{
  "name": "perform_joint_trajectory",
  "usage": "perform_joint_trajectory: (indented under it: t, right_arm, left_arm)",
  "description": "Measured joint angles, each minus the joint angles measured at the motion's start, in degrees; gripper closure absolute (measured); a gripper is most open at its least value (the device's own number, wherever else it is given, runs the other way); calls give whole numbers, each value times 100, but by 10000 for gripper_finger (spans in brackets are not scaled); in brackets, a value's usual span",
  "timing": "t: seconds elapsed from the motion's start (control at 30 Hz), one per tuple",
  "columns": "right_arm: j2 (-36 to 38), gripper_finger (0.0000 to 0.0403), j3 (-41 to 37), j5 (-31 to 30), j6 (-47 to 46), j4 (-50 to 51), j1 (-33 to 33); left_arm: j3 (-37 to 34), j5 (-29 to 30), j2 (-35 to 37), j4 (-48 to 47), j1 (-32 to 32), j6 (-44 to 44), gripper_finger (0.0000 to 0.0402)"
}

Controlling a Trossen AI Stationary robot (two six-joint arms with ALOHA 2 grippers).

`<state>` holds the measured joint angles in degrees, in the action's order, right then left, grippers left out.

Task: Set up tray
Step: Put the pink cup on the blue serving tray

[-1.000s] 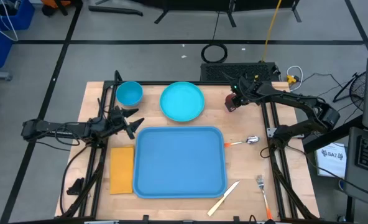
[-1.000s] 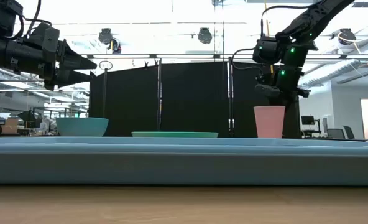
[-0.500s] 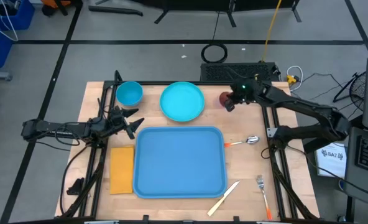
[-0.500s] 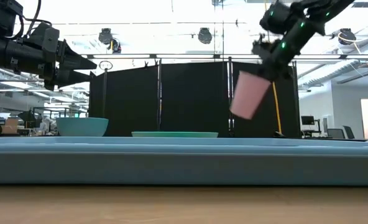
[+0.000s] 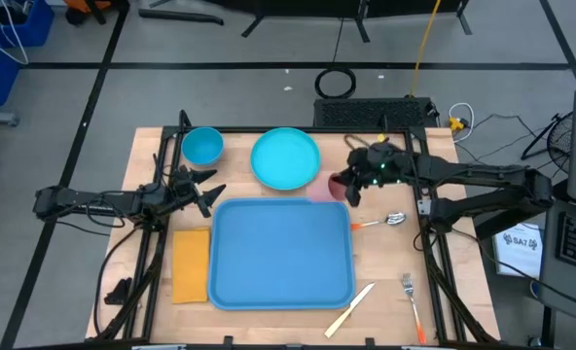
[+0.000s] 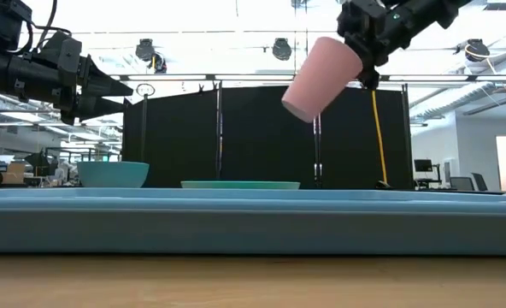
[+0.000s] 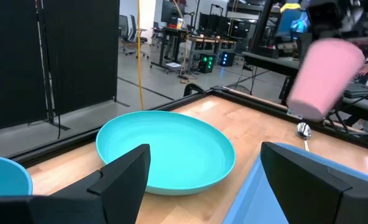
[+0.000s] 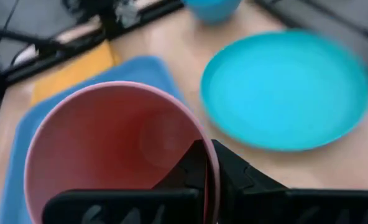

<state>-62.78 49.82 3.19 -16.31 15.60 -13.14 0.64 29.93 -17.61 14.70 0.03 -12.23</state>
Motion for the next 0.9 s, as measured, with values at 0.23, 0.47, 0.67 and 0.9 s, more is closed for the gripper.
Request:
perform_joint_trajectory:
  t: [0.23,0.47,0.67,0.9]
  right_arm:
    - [-462,403,21,3,-389,267,411]
    - [-1025,403,441,-1,-424,948,592]
    - [-1597,403,754,-8,-410,1687,614]
    - [-2042,403,978,-155,-313,2065,596]
  left_arm:
    - [1,-1,-1,2,-2,0,91]
    - [2,1,-1,4,-1,-2,91]
    - [2,1,-1,5,-1,-4,91]
    - [2,1,-1,3,-1,-4,91]
